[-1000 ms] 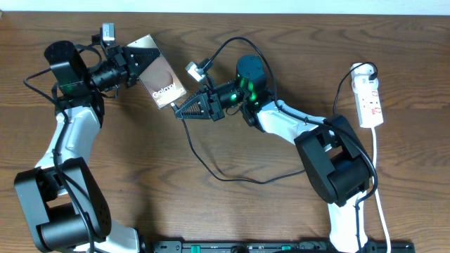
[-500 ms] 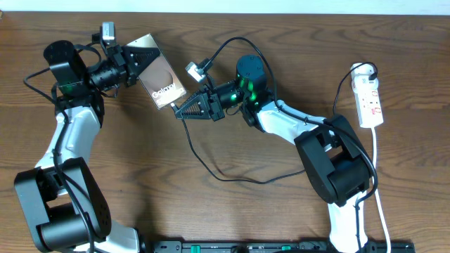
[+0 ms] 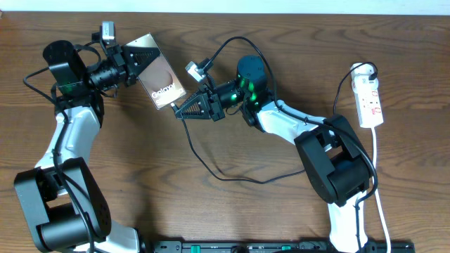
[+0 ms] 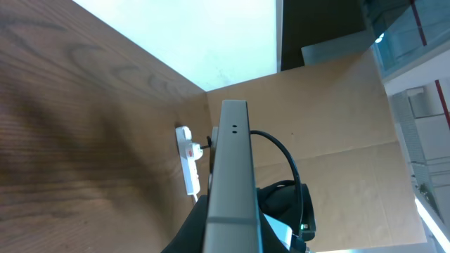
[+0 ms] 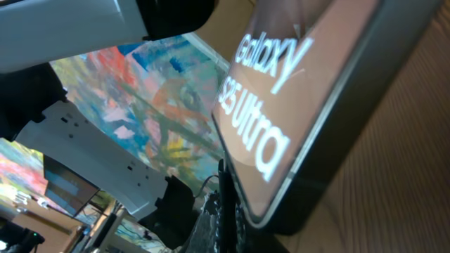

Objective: Plug charger to phone and switch on socket

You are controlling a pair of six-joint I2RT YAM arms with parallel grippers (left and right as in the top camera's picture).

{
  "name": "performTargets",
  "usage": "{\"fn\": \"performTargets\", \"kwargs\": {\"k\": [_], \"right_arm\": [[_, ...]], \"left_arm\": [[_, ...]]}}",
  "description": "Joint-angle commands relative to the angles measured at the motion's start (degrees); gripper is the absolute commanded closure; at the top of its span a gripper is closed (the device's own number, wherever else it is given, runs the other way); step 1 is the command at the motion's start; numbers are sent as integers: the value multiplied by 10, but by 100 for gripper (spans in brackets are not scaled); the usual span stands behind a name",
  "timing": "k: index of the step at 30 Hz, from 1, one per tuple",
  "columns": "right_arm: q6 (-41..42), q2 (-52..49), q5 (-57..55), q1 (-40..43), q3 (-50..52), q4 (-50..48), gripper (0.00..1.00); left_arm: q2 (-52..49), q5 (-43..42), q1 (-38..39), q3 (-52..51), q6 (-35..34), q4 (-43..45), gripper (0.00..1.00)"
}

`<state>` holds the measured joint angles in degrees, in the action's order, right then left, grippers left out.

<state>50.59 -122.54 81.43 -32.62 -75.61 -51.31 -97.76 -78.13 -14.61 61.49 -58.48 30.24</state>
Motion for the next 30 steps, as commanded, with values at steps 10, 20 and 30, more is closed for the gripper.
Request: {"fn": "performTargets", "kwargs": {"k": [10,20,30], "right_arm": [[10,3,-2,2,-5,-6,99],[10,3,-1,2,-5,-6,99],[32,3,-7,2,-5,-7,99]], "left_arm": [[0,-35,-2,3,-5,7,93],[0,-35,-2,3,-25,7,93],[0,-38,-2,3,-24,20,93]]}}
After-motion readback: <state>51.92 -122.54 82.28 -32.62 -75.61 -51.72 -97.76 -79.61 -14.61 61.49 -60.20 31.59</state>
